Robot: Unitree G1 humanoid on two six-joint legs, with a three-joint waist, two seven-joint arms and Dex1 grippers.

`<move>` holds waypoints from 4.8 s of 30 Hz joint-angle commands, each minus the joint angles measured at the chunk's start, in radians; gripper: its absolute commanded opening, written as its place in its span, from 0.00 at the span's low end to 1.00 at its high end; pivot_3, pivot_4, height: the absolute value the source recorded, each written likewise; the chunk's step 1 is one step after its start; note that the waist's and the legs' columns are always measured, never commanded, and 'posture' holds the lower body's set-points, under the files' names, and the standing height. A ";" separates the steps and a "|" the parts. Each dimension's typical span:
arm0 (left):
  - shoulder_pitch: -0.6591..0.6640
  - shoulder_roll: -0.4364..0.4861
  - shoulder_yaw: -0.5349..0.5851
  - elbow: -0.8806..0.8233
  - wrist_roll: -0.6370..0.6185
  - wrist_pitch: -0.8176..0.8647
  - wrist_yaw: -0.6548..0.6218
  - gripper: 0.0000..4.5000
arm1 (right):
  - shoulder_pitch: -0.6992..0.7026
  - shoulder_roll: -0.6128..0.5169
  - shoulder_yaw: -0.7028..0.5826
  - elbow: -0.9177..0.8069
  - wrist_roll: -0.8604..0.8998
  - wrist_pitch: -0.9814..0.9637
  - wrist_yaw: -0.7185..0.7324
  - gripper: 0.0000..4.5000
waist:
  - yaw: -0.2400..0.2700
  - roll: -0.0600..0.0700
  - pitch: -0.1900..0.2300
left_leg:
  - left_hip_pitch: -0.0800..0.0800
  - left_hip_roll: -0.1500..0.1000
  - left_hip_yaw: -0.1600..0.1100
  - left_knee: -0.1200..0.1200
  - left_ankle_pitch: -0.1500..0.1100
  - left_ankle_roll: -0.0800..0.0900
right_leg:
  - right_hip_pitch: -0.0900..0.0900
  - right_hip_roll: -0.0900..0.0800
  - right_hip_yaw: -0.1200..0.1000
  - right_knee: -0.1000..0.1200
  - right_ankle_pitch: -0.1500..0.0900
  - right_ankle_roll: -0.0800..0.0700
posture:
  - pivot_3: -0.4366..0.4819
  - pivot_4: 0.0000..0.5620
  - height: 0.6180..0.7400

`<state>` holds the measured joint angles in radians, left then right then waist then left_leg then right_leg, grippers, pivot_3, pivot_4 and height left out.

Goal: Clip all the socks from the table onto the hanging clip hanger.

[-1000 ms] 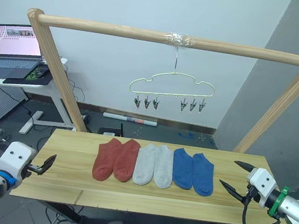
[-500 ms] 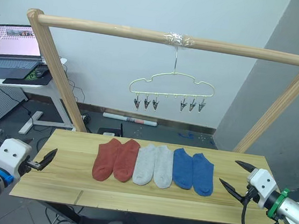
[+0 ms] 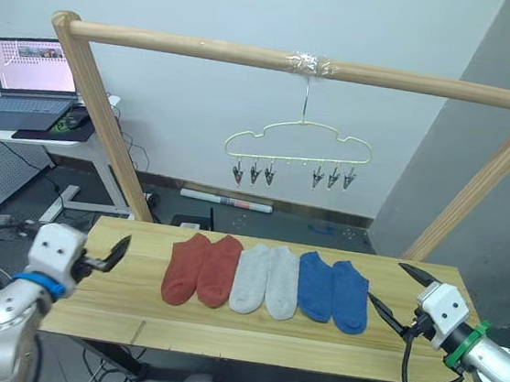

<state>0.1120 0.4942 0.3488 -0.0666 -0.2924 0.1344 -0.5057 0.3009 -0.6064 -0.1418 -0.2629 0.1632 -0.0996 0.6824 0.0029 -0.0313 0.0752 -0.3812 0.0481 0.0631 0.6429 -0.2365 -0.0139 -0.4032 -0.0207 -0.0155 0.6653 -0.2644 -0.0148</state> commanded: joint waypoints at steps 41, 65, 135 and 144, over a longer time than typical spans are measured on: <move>-0.654 -0.385 -0.222 0.298 0.121 -0.211 0.338 0.74 | -0.459 0.124 0.210 -0.456 0.202 0.623 -0.126 1.00 | -0.063 -0.011 0.163 | -0.019 -0.001 -0.002 0.002 -0.001 0.003 | -0.007 0.002 0.000 -0.004 0.006 0.017 | 0.26 0.48 1.00; -0.527 -0.400 -0.235 0.119 0.126 -0.157 0.387 0.74 | -0.462 0.120 0.203 -0.458 0.218 0.626 -0.112 1.00 | -0.066 -0.013 0.179 | -0.020 -0.001 -0.002 0.001 -0.001 0.003 | -0.008 0.001 0.000 -0.005 0.006 0.018 | 0.26 0.48 1.00; -0.561 -0.202 -0.221 -0.085 -0.082 0.211 0.110 0.06 | -0.598 0.407 0.045 0.734 -0.065 0.308 -0.523 0.33 | -0.036 -0.006 0.207 | -0.032 -0.001 -0.002 0.002 0.001 -0.002 | -0.019 0.000 -0.001 -0.003 0.005 0.019 | 0.42 0.51 1.00; -0.585 -0.180 -0.195 -0.122 -0.202 0.330 0.064 0.06 | -0.516 0.351 0.241 0.360 -0.130 0.291 -0.343 0.00 | -0.037 -0.005 0.208 | -0.033 -0.001 -0.003 0.001 0.002 -0.003 | -0.021 0.000 -0.001 -0.003 0.006 0.020 | 0.41 0.52 1.00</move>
<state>-0.4533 0.3067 0.1379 -0.1307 -0.4643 0.4550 -0.4278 -0.2100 -0.2426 0.0582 0.2129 0.0520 0.1991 0.2964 -0.0345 -0.0363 0.2827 -0.4142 0.0471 0.0607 0.6445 -0.2347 -0.0173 -0.4243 -0.0204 -0.0159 0.6623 -0.2585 0.0051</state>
